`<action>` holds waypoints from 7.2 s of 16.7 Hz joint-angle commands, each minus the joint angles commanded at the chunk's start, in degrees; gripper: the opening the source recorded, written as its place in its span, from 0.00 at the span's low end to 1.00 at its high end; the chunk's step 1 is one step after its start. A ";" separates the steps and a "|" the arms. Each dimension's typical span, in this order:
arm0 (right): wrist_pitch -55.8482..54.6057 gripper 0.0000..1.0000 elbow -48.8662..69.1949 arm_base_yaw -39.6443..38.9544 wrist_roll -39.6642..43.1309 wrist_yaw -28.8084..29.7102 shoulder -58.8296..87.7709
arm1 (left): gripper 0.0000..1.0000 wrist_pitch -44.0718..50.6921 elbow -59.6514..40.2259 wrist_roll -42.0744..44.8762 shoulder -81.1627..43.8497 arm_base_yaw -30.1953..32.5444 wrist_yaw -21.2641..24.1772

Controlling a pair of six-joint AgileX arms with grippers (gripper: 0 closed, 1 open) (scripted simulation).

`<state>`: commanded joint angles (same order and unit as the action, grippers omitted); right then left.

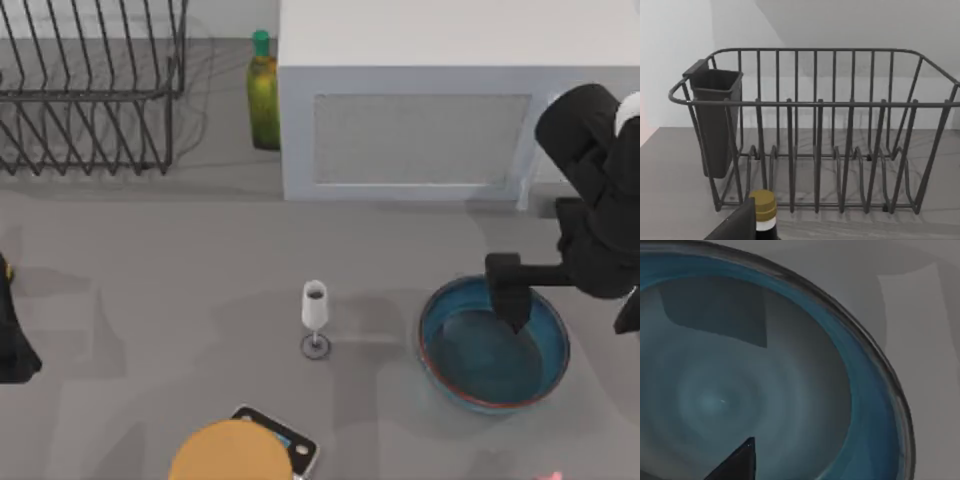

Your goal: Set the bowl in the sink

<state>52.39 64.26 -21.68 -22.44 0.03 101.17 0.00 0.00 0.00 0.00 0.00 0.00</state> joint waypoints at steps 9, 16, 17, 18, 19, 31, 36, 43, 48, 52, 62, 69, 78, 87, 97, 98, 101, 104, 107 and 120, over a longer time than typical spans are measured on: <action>-6.66 0.92 -4.83 -0.17 -0.20 0.01 2.53 | 1.00 0.00 0.00 0.00 0.00 0.00 0.00; -6.66 0.40 -4.83 -0.17 -0.20 0.01 2.53 | 1.00 0.00 0.00 0.00 0.00 0.00 0.00; -6.66 0.32 -4.83 -0.17 -0.20 0.01 2.53 | 1.00 0.00 0.00 0.00 0.00 0.00 0.00; -6.66 0.25 -4.83 -0.17 -0.20 0.01 2.53 | 1.00 0.00 0.00 0.00 0.00 0.00 0.00; -6.66 0.17 -4.83 -0.17 -0.20 0.01 2.53 | 1.00 0.00 0.00 0.00 0.00 0.00 0.00; -6.47 0.00 -4.64 -0.14 -0.19 0.05 2.42 | 1.00 0.00 0.00 0.00 0.00 0.00 0.00; 3.37 0.00 3.91 -0.12 -0.29 0.05 0.76 | 1.00 0.00 0.00 0.00 0.00 0.00 0.00; 25.77 0.00 20.14 0.14 0.14 0.03 -4.27 | 1.00 0.00 0.00 0.00 0.00 0.00 0.00; 27.41 0.00 21.66 0.21 0.27 0.03 -5.15 | 1.00 0.00 0.00 0.00 0.00 0.00 0.00; 25.57 0.00 19.97 1.68 0.73 -0.17 -4.99 | 1.00 0.00 0.00 0.00 0.00 0.00 0.00; -17.74 0.00 -5.13 35.21 9.31 -6.21 -6.17 | 1.00 0.00 0.00 0.00 0.00 0.00 0.00; -69.51 0.00 -21.77 52.61 17.13 -16.18 -9.17 | 1.00 0.00 0.00 0.00 0.00 0.00 0.00; -103.35 0.00 -29.95 52.03 21.32 -28.31 -15.34 | 1.00 0.00 0.00 0.00 0.00 0.00 0.00; -106.29 0.00 -30.14 52.08 21.31 -28.80 -13.46 | 1.00 0.00 0.00 0.00 0.00 0.00 0.00; -139.20 0.00 -34.03 52.28 21.52 -28.76 15.21 | 1.00 0.00 0.00 0.00 0.00 0.00 0.00; -142.67 0.00 -34.56 52.21 21.54 -28.64 17.95 | 1.00 0.00 0.00 0.00 0.00 0.00 0.00; -149.78 0.00 -35.83 52.00 21.59 -28.34 24.05 | 1.00 0.00 0.00 0.00 0.00 0.00 0.00; -151.75 0.00 -36.22 51.93 21.60 -28.25 25.82 | 1.00 0.00 0.00 0.00 0.00 0.00 0.00; -151.75 0.00 -36.22 51.93 21.60 -28.25 25.82 | 1.00 0.00 0.00 0.00 0.00 0.00 0.00; -151.75 0.98 -36.22 51.93 21.60 -28.25 25.82 | 1.00 0.00 0.00 0.00 0.00 0.00 0.00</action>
<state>-99.37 28.04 30.25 -0.83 -28.21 126.99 0.00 0.00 0.00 0.00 0.00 0.00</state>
